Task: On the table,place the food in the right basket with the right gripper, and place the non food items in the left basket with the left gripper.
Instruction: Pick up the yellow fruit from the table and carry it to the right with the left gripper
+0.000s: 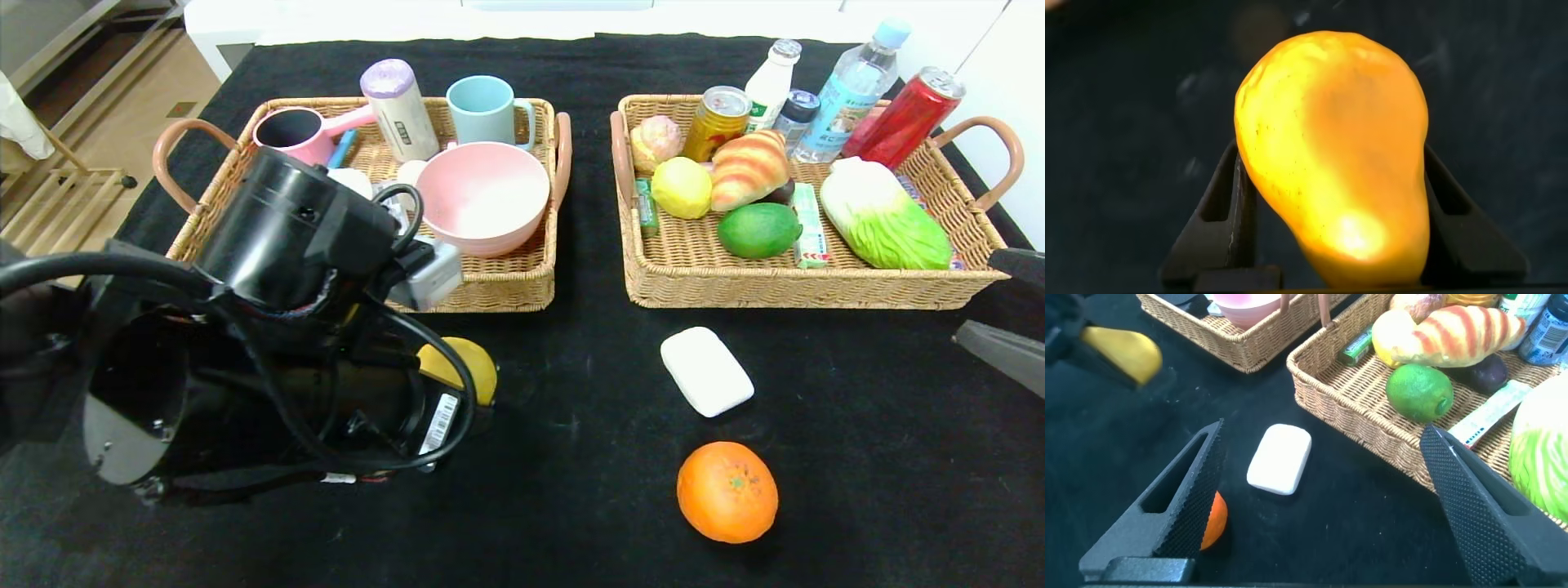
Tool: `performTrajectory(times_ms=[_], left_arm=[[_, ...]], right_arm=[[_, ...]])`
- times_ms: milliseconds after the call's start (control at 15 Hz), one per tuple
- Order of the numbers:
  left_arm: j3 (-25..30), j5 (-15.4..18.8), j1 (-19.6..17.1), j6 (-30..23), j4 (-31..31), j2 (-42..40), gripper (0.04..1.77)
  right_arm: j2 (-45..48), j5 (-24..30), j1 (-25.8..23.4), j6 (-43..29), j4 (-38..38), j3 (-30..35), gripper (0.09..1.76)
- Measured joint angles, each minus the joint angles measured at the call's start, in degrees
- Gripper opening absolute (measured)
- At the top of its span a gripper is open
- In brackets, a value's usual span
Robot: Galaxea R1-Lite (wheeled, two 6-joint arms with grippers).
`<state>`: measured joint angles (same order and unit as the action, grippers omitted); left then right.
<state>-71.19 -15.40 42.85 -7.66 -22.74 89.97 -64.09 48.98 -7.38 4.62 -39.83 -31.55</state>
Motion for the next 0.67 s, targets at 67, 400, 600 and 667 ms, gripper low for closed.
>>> performTrajectory(times_ms=[67,400,600,667], left_arm=[[-1.5,-0.6,1.1,0.0,0.6,1.6,1.03],[-8.1,-3.4,5.8,-0.1,0.8,8.9,1.03],[-11.6,-3.7,8.1,-0.1,0.9,12.4,1.03],[-12.5,-3.8,8.6,-0.1,0.9,13.4,1.03]], right_arm=[[0.1,0.0,0.0,0.0,0.0,0.0,1.71],[0.3,0.0,0.0,0.0,0.0,-0.1,1.71],[0.3,0.0,0.0,0.0,0.0,0.0,1.71],[0.3,0.0,0.1,0.0,0.1,0.0,1.71]])
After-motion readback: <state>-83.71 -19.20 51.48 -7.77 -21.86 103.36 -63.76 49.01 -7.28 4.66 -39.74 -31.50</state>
